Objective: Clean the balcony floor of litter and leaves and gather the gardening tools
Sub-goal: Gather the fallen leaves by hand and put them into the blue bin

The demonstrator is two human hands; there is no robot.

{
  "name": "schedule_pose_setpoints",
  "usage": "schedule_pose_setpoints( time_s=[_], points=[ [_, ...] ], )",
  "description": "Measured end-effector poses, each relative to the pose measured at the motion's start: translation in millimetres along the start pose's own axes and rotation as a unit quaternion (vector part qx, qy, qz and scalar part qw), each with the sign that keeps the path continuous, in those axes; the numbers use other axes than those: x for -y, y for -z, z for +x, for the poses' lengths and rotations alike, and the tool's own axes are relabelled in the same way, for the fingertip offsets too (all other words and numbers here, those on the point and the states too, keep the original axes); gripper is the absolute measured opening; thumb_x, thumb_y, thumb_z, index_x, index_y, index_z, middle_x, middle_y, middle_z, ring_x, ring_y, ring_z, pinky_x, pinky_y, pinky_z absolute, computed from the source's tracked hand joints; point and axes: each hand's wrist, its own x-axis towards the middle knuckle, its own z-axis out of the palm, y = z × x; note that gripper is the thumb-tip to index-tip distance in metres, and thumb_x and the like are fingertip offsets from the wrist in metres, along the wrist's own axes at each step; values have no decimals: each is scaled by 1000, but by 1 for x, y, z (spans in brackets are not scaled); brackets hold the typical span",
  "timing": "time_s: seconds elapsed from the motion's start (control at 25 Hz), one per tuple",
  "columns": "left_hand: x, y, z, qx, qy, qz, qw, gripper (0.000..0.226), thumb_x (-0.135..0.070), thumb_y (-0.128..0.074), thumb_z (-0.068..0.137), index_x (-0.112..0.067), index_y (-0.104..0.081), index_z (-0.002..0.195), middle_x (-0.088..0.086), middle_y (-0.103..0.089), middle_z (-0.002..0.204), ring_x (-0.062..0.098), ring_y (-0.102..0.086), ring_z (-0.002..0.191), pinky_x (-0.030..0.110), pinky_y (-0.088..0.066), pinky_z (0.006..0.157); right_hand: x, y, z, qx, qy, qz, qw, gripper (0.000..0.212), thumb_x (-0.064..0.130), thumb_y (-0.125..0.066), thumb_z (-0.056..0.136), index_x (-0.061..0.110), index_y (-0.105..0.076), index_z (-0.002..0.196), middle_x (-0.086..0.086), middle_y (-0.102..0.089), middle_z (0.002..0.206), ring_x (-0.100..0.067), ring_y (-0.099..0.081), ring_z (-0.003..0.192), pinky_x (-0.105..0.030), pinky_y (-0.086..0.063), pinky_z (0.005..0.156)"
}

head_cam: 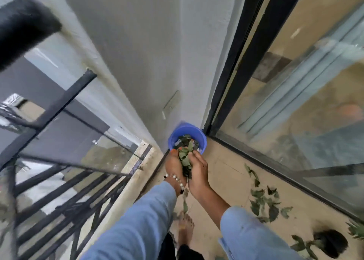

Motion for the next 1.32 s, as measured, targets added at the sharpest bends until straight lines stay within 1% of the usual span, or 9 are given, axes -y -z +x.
schedule_pose_setpoints(
  time_s=[0.2, 0.32, 0.48, 0.6, 0.72, 0.84, 0.96, 1.16, 1.32],
  points=[
    [9, -31, 161, -23, 12, 38, 999, 36, -36, -44, 101, -7, -66, 103, 7, -72, 84, 23, -66, 79, 33, -53, 71, -35, 5, 160, -73, -35, 63, 995, 26, 3, -48, 93, 4, -63, 115, -20, -67, 112, -30, -65, 97, -39, -53, 85],
    [20, -41, 234, -1, 47, 65, 997, 45, -44, -38, 101, -8, -64, 109, 11, -70, 97, 25, -65, 90, 37, -51, 90, -62, 10, 233, -119, -63, 130, 982, 28, 10, -48, 96, 4, -60, 121, -18, -66, 114, -27, -65, 93, -33, -54, 73],
    [25, -41, 317, 42, 106, 91, 989, 68, -63, -35, 94, -8, -61, 125, 15, -63, 124, 30, -60, 112, 43, -46, 99, -94, 21, 313, -141, -80, 189, 969, 45, 43, -45, 97, 10, -59, 124, -14, -67, 115, -28, -65, 102, -40, -53, 86],
    [15, -39, 316, -20, 97, 188, 977, 67, -61, -28, 97, -16, -38, 146, 7, -42, 147, 28, -40, 134, 49, -29, 111, -98, 37, 326, -189, -90, 205, 956, 37, 44, -43, 98, 13, -60, 109, -1, -62, 76, -14, -59, 69, -31, -50, 71],
    [9, -35, 292, -8, 83, 233, 969, 61, -53, -25, 101, -19, -24, 151, 1, -23, 158, 25, -23, 145, 47, -22, 116, -83, 42, 304, -245, -99, 184, 947, 29, 38, -47, 97, 10, -53, 92, -1, -43, 68, -12, -41, 57, -31, -39, 68],
    [4, -37, 259, 6, 84, 263, 961, 57, -47, -26, 103, -16, -29, 150, 2, -32, 155, 25, -31, 142, 41, -26, 113, -64, 42, 262, -249, -103, 181, 946, 49, 40, -52, 93, -6, -61, 108, -39, -53, 100, -40, -60, 94, -37, -49, 90],
    [-5, -46, 223, 15, 71, 349, 934, 51, -40, -29, 104, -13, -38, 146, 4, -56, 126, 21, -52, 111, 31, -41, 87, -37, 46, 210, -236, -81, 165, 954, 40, 30, -51, 98, -8, -63, 103, -24, -64, 101, -28, -60, 96, -32, -51, 88],
    [-16, -63, 119, 90, -9, 545, 834, 50, -45, -37, 101, -5, -55, 124, 15, -57, 132, 27, -56, 111, 38, -42, 98, 17, 59, 84, -260, -24, 57, 964, 18, 16, -53, 96, 11, -65, 84, -7, -64, 77, -18, -56, 68, -25, -46, 61],
    [-9, -86, 26, 224, -153, 740, 616, 47, -39, -38, 102, -2, -64, 117, 21, -62, 120, 35, -55, 114, 34, -38, 99, 33, 87, -5, -311, 63, -140, 938, 17, 19, -56, 94, 13, -70, 88, -6, -68, 83, -22, -58, 81, -29, -43, 70]
  ],
)
